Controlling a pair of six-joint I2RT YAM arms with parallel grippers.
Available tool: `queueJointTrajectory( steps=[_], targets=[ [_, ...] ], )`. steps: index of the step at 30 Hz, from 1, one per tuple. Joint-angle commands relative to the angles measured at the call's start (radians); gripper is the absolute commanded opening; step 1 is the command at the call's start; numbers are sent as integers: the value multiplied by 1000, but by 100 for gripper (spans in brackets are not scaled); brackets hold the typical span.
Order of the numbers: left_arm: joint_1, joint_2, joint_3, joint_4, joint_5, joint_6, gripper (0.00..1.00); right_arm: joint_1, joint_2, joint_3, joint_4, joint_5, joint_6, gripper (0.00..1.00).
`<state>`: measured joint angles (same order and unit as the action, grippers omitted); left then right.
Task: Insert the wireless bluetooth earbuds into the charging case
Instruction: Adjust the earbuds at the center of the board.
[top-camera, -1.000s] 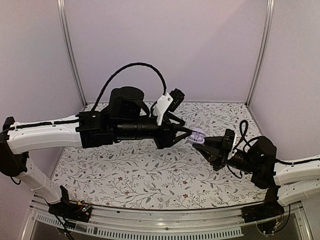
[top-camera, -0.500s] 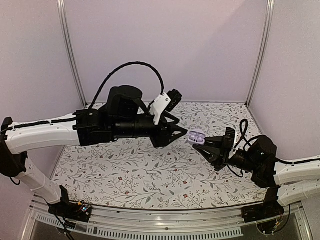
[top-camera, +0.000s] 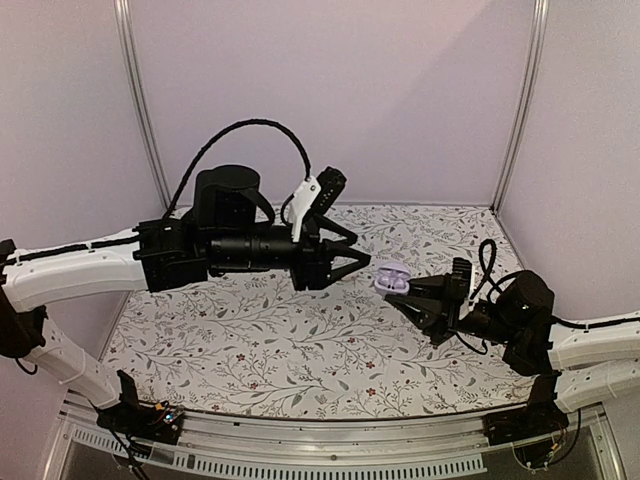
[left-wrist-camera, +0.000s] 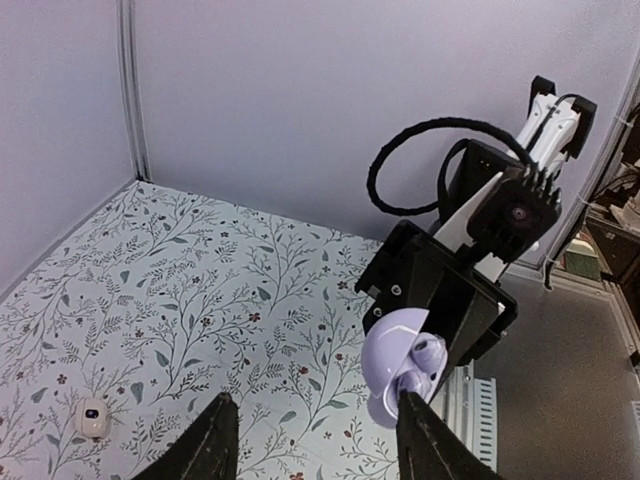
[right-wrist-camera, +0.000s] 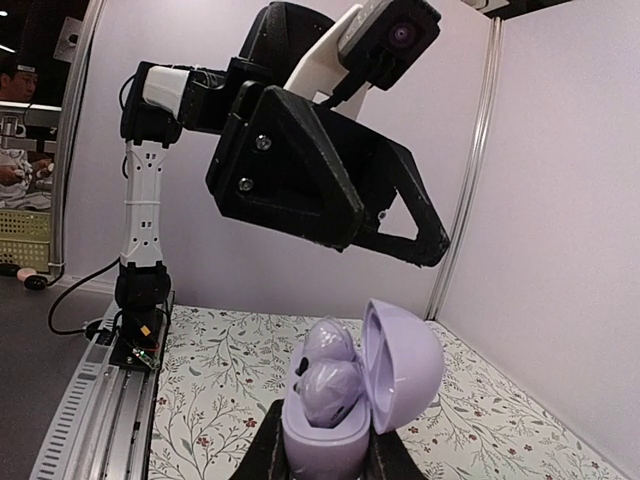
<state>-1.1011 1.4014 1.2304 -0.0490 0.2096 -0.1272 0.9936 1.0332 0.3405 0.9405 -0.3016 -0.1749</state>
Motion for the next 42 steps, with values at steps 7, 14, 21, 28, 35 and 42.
queueJointTrajectory(
  steps=[7,14,21,28,35,42],
  targets=[
    [1,50,40,32,105,-25,53,-5,-2,35,-17,-16,7,0],
    [-7,71,47,33,141,-22,53,-6,11,41,-17,-18,3,0],
    [-9,85,55,69,151,-36,53,-7,24,50,-22,-27,-1,0],
    [-11,101,54,81,158,-41,53,-6,30,53,-22,-29,-5,0],
    [-13,120,49,59,149,-31,53,-6,28,59,-22,-36,-5,0],
    [-13,133,32,52,140,-28,52,-7,7,54,-22,-31,-5,0]
  ],
)
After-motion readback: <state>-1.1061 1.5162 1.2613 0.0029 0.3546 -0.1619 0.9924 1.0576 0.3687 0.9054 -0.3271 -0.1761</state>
